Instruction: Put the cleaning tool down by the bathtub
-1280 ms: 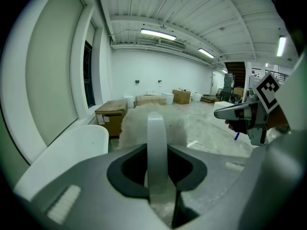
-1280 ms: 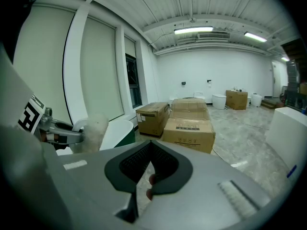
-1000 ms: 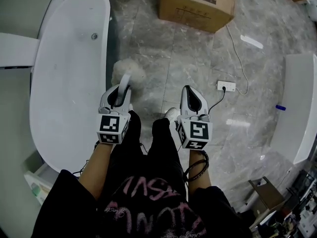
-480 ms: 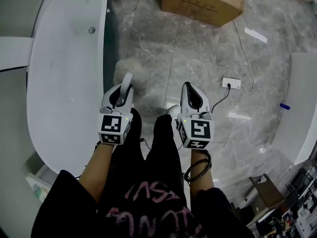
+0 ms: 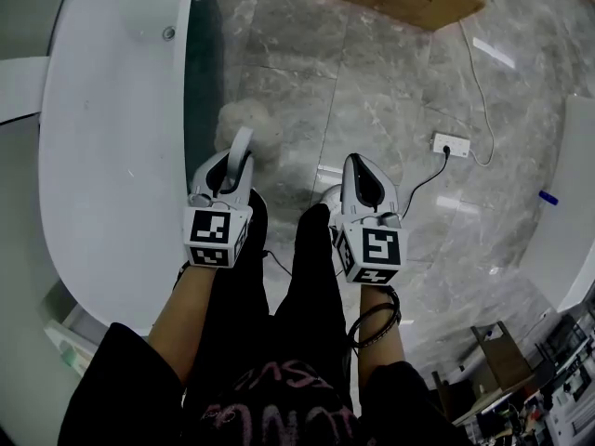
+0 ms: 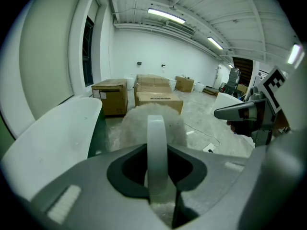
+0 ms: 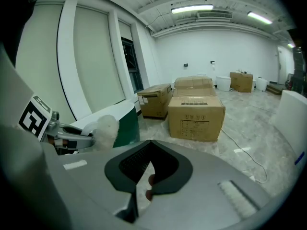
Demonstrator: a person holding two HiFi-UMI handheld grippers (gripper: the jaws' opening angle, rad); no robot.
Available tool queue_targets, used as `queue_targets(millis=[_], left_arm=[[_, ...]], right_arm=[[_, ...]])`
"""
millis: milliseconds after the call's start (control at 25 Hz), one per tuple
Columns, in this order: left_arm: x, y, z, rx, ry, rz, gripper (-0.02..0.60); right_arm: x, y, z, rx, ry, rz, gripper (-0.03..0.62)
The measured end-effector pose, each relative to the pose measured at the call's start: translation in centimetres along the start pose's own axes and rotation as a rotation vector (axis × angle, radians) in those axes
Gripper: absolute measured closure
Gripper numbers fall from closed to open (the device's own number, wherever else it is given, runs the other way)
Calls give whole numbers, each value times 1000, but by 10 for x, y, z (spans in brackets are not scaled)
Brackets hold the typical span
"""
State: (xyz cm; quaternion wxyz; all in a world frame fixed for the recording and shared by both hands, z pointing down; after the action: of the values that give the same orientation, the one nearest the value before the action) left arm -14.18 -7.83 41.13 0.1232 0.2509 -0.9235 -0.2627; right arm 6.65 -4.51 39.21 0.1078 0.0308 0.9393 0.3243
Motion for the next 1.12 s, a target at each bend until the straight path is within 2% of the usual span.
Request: queue_targets(millis=[600,1120], left_arm=[[-6,59,-84,64,-4,10,503],[4,130,-174,157,-2,38,503]], right_arm=[[-31,64,-65,54,-13,-22,569],[-38,137,-147,125,-44,-52,569]])
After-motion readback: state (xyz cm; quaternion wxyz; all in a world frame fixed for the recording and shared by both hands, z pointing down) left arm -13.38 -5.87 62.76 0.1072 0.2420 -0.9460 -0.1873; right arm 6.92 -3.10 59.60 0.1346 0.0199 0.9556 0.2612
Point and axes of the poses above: the fingertips, and each gripper's own axes: z backward along the fingers, x to its left, y out of its underside, the point moved 4 cm from there along z, backward along the fingers, and after that the axes turned 13 degrees about x, right-handed, at the moved point
